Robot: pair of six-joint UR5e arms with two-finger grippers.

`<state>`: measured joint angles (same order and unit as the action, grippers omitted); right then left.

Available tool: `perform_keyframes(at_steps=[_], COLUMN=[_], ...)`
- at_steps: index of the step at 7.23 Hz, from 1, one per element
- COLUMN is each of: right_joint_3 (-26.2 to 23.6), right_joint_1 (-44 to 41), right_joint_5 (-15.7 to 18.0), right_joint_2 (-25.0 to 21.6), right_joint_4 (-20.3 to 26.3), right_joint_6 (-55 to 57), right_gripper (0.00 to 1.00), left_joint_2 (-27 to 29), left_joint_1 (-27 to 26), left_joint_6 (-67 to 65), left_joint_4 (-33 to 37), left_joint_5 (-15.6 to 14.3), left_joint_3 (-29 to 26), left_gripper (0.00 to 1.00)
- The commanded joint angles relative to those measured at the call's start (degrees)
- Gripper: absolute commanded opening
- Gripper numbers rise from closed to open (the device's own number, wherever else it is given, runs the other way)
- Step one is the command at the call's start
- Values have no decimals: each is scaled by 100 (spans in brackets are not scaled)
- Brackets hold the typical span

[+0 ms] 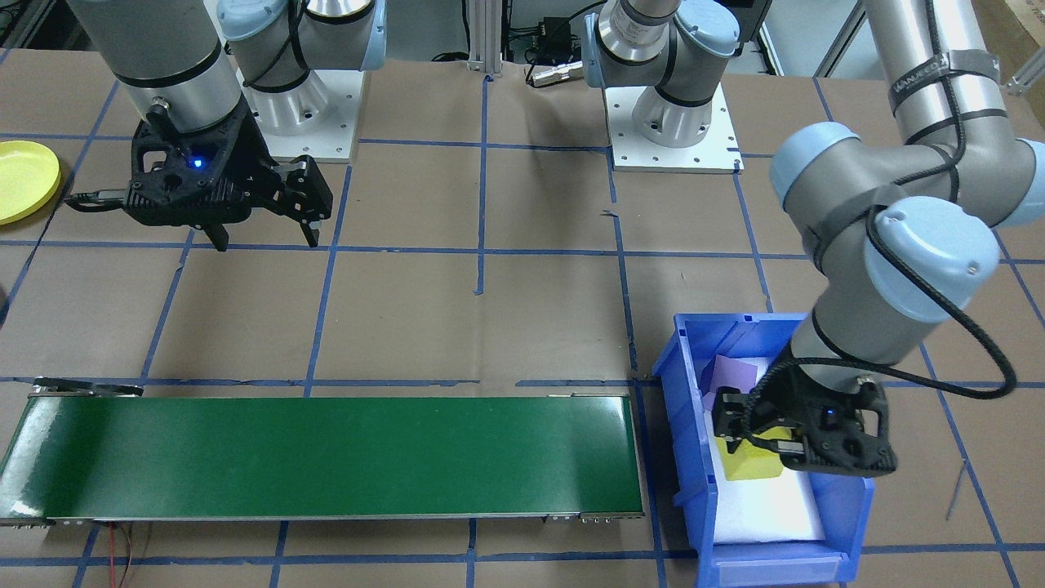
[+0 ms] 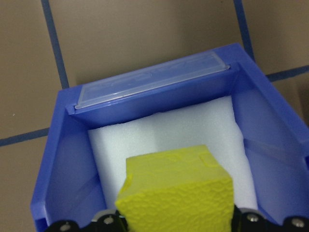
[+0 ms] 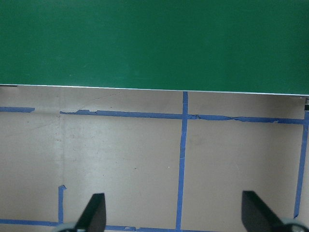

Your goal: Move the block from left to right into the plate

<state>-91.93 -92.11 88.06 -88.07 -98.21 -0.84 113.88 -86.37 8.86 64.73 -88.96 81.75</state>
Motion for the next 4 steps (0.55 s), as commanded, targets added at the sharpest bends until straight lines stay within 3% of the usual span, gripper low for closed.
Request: perform_keyframes(at_steps=[1,3,4], right_joint_3=[0,0,0], right_joint_1=[0,9,0], right_joint_5=[0,0,0], right_joint_2=[1,1,1], right_joint_4=[-5,-5,-5], right_joint_6=[5,5,5], right_gripper=[100,100,100], left_joint_2=[107,808,838], left_joint_1=[-869,-1118,-1276], left_joint_6=[-1049,-1097,-992], left_joint_4=[-30,-764,-690], left_joint_5=[-34,184,186], left_joint_3=[68,-10,68], left_gripper=[42,42,41])
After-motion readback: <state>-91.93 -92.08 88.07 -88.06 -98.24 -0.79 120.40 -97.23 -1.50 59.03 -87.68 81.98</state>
